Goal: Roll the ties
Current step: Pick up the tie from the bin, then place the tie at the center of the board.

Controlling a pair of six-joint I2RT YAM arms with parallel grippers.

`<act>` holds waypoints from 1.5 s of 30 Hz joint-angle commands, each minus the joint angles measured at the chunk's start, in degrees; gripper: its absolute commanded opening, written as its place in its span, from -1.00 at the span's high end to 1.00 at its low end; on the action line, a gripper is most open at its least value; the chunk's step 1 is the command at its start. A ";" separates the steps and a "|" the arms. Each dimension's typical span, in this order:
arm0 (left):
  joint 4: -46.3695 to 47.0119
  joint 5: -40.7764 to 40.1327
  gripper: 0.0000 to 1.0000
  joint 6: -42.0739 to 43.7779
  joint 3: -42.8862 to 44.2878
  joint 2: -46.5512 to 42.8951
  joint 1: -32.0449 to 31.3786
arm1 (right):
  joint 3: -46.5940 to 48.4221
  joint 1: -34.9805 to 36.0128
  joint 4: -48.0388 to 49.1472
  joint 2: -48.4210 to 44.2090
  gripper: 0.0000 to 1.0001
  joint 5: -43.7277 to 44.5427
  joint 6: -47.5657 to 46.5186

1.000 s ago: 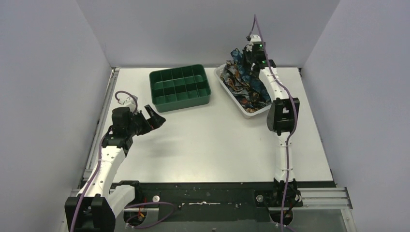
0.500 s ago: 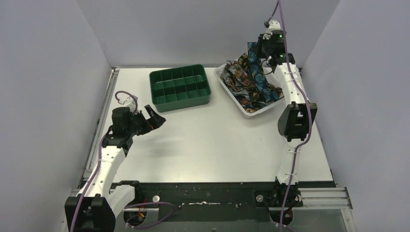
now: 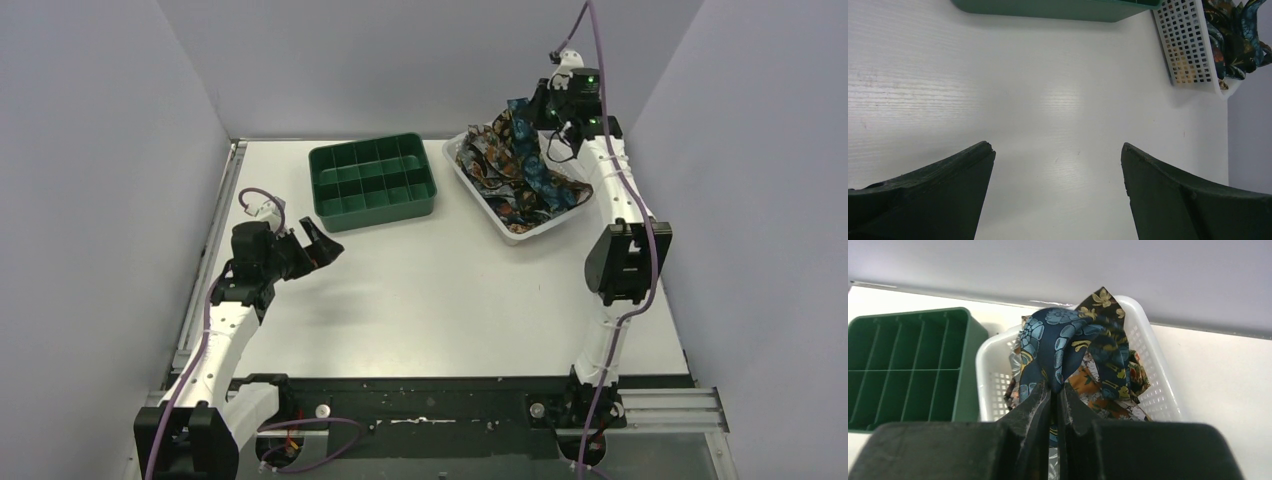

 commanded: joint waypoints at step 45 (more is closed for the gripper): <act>-7.84 -12.93 -0.95 -7.04 -2.11 -5.60 1.49 | -60.72 64.89 19.86 -24.93 0.89 26.81 -5.16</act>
